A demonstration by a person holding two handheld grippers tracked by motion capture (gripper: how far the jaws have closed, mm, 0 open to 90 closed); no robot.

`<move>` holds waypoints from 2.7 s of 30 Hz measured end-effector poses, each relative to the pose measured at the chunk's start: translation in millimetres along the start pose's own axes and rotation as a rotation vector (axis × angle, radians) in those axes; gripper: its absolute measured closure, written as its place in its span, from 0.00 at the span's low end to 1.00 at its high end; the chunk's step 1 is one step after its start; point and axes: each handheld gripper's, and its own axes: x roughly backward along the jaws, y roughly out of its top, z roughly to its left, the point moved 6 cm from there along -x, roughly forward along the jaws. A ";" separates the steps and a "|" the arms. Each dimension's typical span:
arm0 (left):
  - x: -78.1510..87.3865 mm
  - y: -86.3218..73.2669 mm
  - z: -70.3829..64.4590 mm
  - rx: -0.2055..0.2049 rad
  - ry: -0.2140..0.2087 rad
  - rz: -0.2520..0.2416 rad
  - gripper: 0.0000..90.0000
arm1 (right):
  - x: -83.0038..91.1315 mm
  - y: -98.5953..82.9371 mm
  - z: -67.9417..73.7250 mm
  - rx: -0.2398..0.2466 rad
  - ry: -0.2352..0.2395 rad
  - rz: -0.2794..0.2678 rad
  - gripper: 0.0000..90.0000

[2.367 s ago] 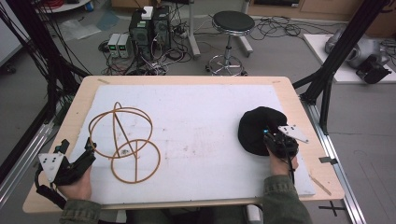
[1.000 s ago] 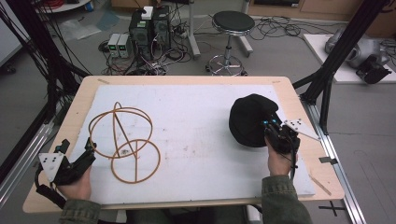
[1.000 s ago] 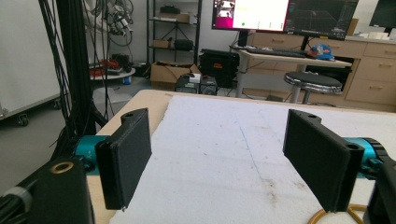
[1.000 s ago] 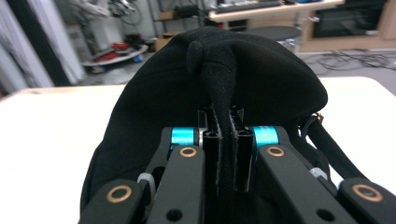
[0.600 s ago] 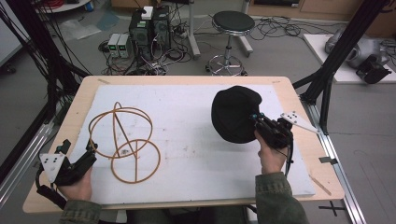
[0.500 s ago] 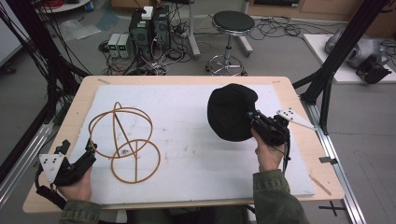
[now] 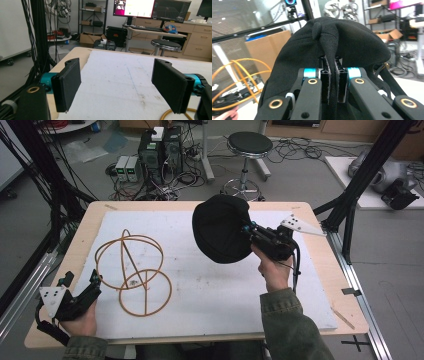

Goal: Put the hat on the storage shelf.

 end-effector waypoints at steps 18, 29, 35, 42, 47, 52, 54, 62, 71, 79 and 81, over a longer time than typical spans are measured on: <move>0.7 -0.6 -1.4 -0.001 0.002 0.002 0.26 | -58.6 14.9 63.2 -0.013 0.328 -0.035 0.97; 0.2 -1.3 1.9 0.019 0.009 0.005 0.26 | -96.0 6.5 106.6 -0.025 0.464 0.005 0.97; -0.1 -1.5 2.6 0.022 0.006 0.005 0.26 | -116.2 5.8 127.7 -0.039 0.526 -0.001 0.97; 0.2 -1.4 4.2 0.023 0.004 0.007 0.26 | -130.0 8.6 150.5 -0.031 0.581 0.016 0.97; -0.6 -1.7 4.8 0.029 0.004 0.005 0.26 | -137.5 4.4 162.5 0.019 0.592 0.074 0.97; -0.7 -1.9 5.6 0.030 0.001 0.010 0.26 | -144.5 -4.2 165.5 0.069 0.557 0.142 0.96; -1.2 -2.4 6.2 0.033 0.002 0.014 0.26 | -146.6 -7.9 166.7 0.080 0.548 0.161 0.96; -1.3 -2.4 7.6 0.048 -0.003 0.010 0.26 | -149.0 -14.5 170.4 0.098 0.547 0.197 0.94; -0.7 -1.9 7.7 0.050 -0.010 0.007 0.26 | -148.7 -21.8 175.2 0.088 0.558 0.201 0.93; -0.7 -2.0 8.1 0.051 -0.009 0.009 0.26 | -144.9 -25.7 166.2 0.061 0.533 0.193 0.85; -1.0 -2.4 7.9 0.050 -0.010 0.012 0.26 | -144.1 -26.6 164.0 0.045 0.542 0.187 0.82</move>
